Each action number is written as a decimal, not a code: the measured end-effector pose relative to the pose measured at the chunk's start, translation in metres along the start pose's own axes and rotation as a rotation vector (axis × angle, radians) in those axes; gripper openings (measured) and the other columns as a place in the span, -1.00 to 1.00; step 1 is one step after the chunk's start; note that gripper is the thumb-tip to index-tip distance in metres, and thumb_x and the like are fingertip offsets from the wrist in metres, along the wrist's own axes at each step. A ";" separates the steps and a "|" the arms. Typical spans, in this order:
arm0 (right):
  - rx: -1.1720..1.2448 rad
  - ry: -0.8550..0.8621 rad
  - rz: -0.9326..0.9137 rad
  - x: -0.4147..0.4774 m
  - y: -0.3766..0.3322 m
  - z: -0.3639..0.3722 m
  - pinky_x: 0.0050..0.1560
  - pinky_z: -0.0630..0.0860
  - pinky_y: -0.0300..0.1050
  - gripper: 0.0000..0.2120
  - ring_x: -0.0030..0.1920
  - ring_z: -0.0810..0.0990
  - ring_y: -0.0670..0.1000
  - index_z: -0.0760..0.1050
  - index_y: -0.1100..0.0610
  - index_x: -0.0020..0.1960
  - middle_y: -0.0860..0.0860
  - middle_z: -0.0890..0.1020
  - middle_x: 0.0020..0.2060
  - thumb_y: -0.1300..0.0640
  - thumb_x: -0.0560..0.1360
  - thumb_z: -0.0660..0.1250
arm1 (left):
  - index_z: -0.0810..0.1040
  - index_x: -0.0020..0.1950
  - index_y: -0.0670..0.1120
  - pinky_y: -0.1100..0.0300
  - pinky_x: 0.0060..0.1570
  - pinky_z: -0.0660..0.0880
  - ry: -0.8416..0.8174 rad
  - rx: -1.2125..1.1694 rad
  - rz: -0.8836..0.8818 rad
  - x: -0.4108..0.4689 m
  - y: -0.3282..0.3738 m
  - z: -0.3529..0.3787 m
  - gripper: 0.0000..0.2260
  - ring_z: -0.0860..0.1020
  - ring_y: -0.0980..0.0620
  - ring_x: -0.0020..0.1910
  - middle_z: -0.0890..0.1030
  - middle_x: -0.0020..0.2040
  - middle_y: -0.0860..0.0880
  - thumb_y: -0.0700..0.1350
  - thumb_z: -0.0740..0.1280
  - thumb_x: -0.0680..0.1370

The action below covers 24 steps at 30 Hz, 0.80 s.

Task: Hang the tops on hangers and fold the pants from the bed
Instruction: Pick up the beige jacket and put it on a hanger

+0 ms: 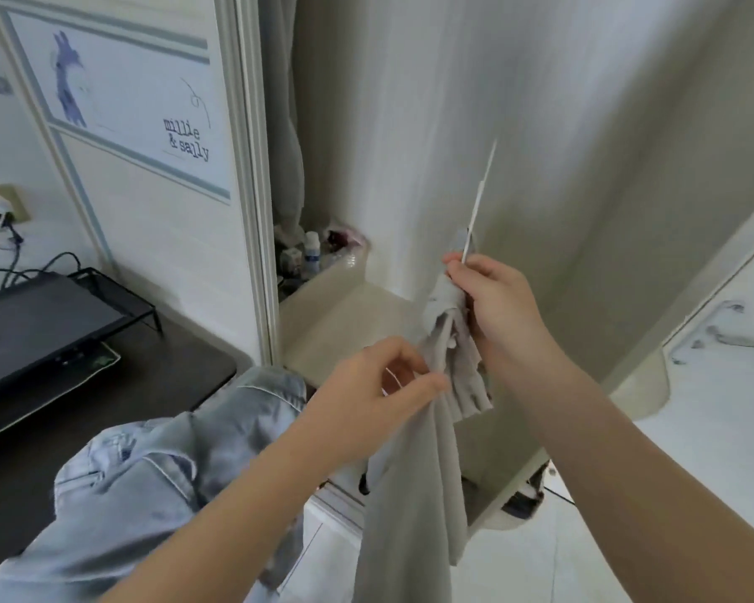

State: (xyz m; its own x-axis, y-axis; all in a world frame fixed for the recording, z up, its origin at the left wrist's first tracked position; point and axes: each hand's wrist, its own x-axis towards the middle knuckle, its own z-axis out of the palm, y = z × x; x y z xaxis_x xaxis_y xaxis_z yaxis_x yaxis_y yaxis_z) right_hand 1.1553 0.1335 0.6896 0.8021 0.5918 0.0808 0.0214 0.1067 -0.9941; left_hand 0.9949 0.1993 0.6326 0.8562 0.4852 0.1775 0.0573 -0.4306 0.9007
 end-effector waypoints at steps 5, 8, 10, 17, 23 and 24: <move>-0.076 0.072 -0.116 0.066 -0.041 0.033 -0.14 0.44 -0.04 -0.80 -0.29 0.51 0.01 0.59 0.14 -0.21 0.05 0.52 -0.35 0.14 0.58 0.37 | 0.53 -0.16 0.11 0.28 -0.27 0.45 -0.002 0.063 0.177 0.071 0.027 -0.059 -0.84 0.49 0.19 -0.35 0.57 -0.30 0.09 0.14 0.37 0.55; -0.128 0.087 -0.197 0.106 -0.074 0.055 -0.18 0.37 -0.02 -0.82 -0.32 0.45 0.03 0.53 0.20 -0.17 0.08 0.44 -0.39 0.14 0.58 0.35 | 0.48 -0.20 0.04 0.27 -0.33 0.37 0.019 0.094 0.303 0.115 0.045 -0.096 -0.80 0.41 0.17 -0.42 0.49 -0.39 0.13 0.02 0.34 0.61; -0.176 0.110 -0.258 0.131 -0.097 0.068 -0.22 0.32 -0.03 -0.79 -0.31 0.39 0.04 0.47 0.20 -0.24 0.10 0.39 -0.38 0.17 0.55 0.35 | 0.48 -0.20 -0.01 0.24 -0.34 0.33 0.030 0.109 0.374 0.141 0.056 -0.119 -0.79 0.37 0.15 -0.44 0.44 -0.40 0.11 -0.02 0.32 0.62; -0.270 0.094 -0.470 0.218 -0.199 0.107 -0.18 0.30 -0.03 -0.80 -0.26 0.35 0.06 0.44 0.18 -0.25 0.11 0.36 -0.32 0.21 0.54 0.34 | 0.50 -0.16 -0.09 0.06 -0.28 0.45 0.112 0.179 0.528 0.235 0.113 -0.187 -0.77 0.46 0.00 -0.40 0.55 -0.33 -0.07 -0.01 0.28 0.63; -0.380 0.091 -0.655 0.295 -0.282 0.126 -0.17 0.29 -0.07 -0.86 -0.25 0.33 0.05 0.46 0.14 -0.20 0.10 0.40 -0.27 0.22 0.53 0.31 | 0.44 -0.20 -0.06 0.03 -0.24 0.47 0.202 0.326 0.635 0.316 0.165 -0.227 -0.74 0.51 0.01 -0.38 0.57 -0.34 -0.09 0.03 0.25 0.64; -0.391 0.088 -0.683 0.307 -0.294 0.128 -0.20 0.25 -0.06 -0.84 -0.27 0.30 0.06 0.44 0.16 -0.23 0.10 0.36 -0.30 0.24 0.52 0.30 | 0.43 -0.20 -0.06 -0.01 -0.20 0.50 0.220 0.357 0.641 0.329 0.173 -0.232 -0.74 0.56 -0.03 -0.32 0.57 -0.34 -0.09 0.03 0.25 0.64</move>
State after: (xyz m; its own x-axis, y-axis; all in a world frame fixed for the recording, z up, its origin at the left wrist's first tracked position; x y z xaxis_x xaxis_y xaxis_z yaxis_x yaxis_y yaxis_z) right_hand 1.3188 0.3858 1.0162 0.5798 0.4297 0.6923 0.7209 0.1253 -0.6816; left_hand 1.1669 0.4609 0.9392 0.6582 0.1822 0.7305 -0.2212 -0.8806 0.4190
